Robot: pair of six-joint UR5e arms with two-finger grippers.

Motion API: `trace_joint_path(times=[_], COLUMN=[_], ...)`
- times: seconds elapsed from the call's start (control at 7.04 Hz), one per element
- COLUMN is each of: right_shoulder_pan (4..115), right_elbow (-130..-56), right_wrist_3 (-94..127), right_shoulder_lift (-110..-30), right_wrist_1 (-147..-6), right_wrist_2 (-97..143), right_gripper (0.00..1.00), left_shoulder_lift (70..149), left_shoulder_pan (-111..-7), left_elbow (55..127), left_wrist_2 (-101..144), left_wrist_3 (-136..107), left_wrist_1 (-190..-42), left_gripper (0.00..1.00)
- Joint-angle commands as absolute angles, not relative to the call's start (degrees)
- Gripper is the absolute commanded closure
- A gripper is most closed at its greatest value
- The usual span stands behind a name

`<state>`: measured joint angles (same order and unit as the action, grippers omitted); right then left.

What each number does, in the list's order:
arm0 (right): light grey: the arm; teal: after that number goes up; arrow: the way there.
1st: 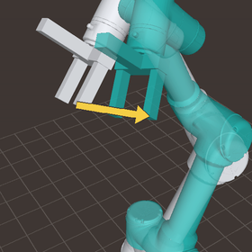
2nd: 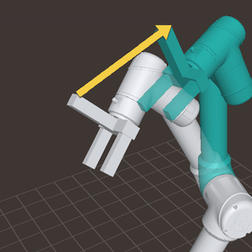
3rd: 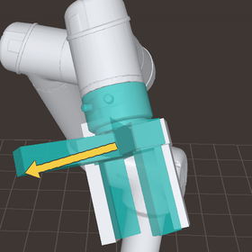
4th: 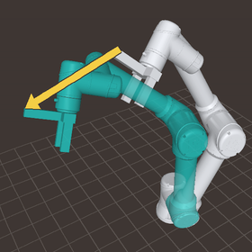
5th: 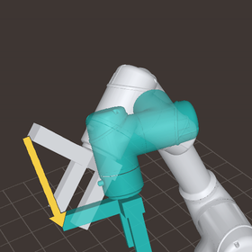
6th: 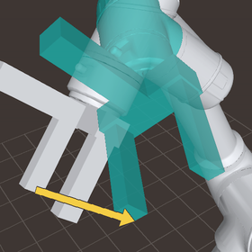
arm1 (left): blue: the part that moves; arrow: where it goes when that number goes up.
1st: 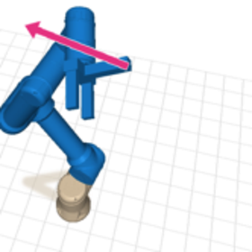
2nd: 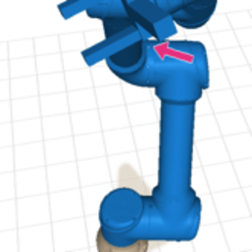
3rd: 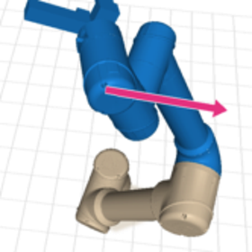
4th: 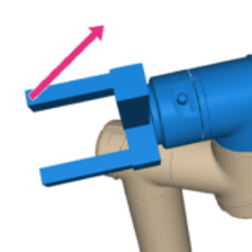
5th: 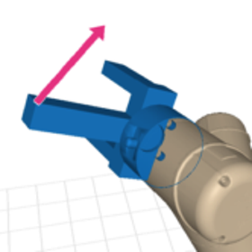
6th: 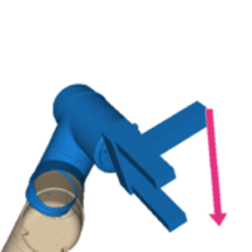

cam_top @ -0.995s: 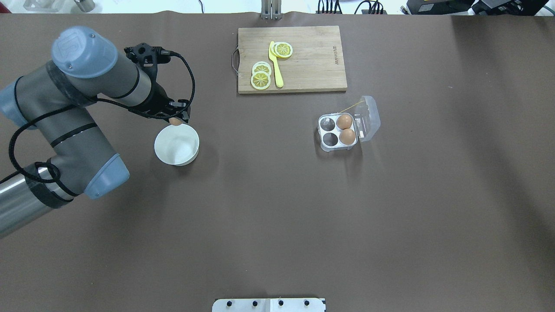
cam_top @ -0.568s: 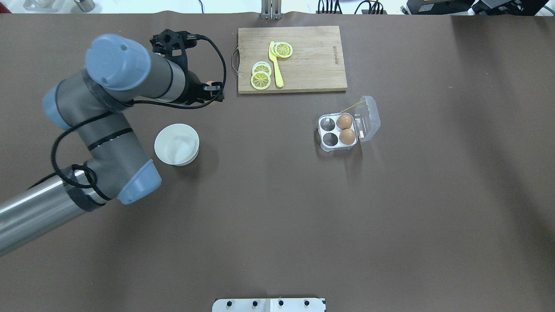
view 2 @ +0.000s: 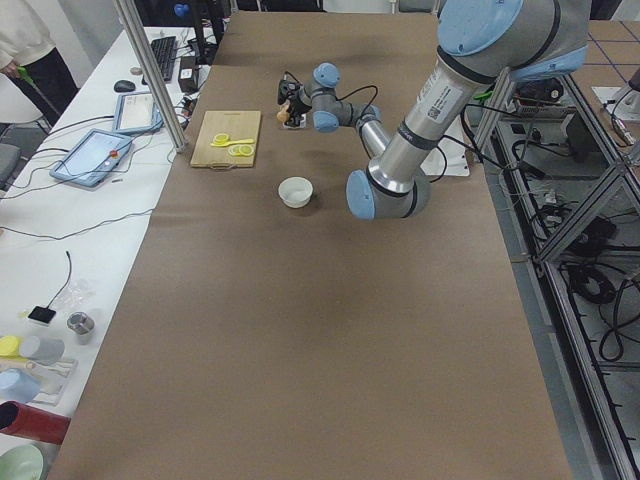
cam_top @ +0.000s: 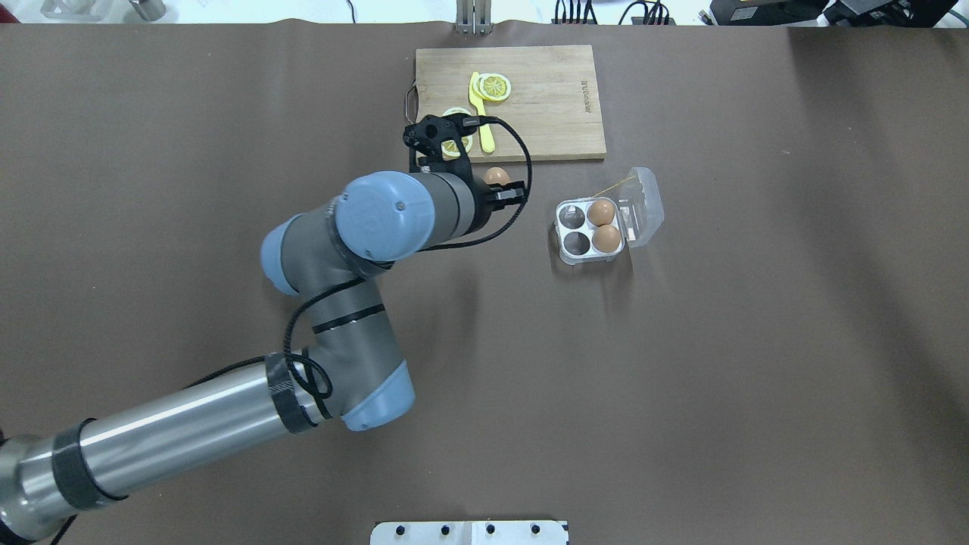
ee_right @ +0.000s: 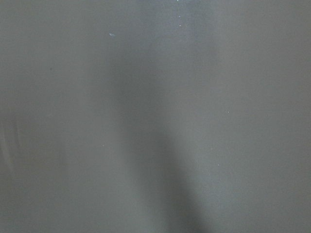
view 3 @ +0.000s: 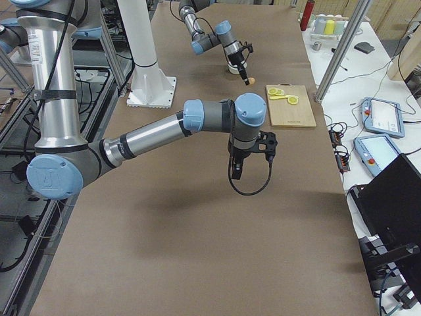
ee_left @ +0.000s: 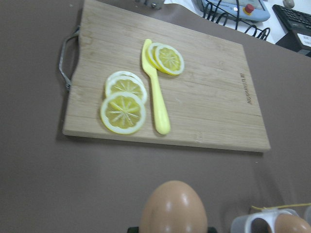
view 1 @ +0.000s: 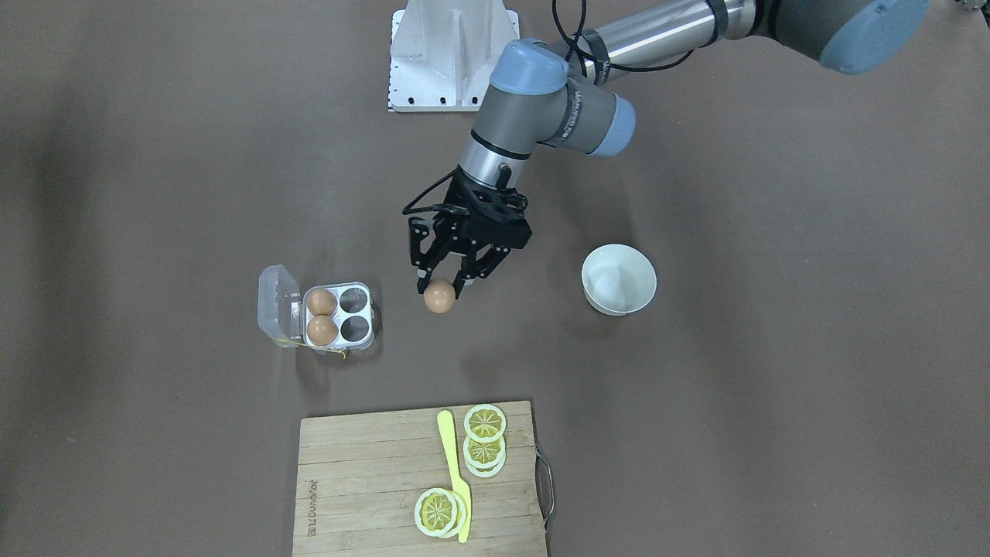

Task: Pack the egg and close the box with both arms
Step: 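Lift the egg with the left gripper and carry it to the egg box, then lower the egg into an empty cup of the box and open the left gripper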

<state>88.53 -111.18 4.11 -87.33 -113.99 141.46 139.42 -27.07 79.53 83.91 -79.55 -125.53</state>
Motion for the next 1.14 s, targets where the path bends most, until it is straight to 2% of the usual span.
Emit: trace_joint_path(times=[0.0, 0.14, 0.28, 0.99], right_shoulder_pan=[87.9, 87.6, 87.5, 87.3], right_elbow=[-111.1, -111.0, -110.7, -110.7], right_wrist_3=[4.1, 4.2, 4.3, 4.3], right_shoulder_lift=[-87.2, -87.2, -87.1, -87.1], right_wrist_1=[-114.0, -114.0, -114.1, -114.1], right_wrist_2=[143.5, 144.7, 144.8, 144.8], right_gripper=[0.0, 0.0, 0.0, 0.0], left_shoulder_lift=[146.8, 150.0, 151.2, 152.0], left_shoulder_pan=[-21.6, -21.0, -20.8, -20.7], left_elbow=[70.6, 65.7, 63.7, 61.6], left_wrist_2=[74.8, 73.1, 73.1, 71.9], left_wrist_3=[-81.1, -81.0, -81.0, -80.7], left_wrist_1=[-128.3, -129.5, -129.6, -129.6], left_gripper=[1.0, 1.0, 1.0, 1.0])
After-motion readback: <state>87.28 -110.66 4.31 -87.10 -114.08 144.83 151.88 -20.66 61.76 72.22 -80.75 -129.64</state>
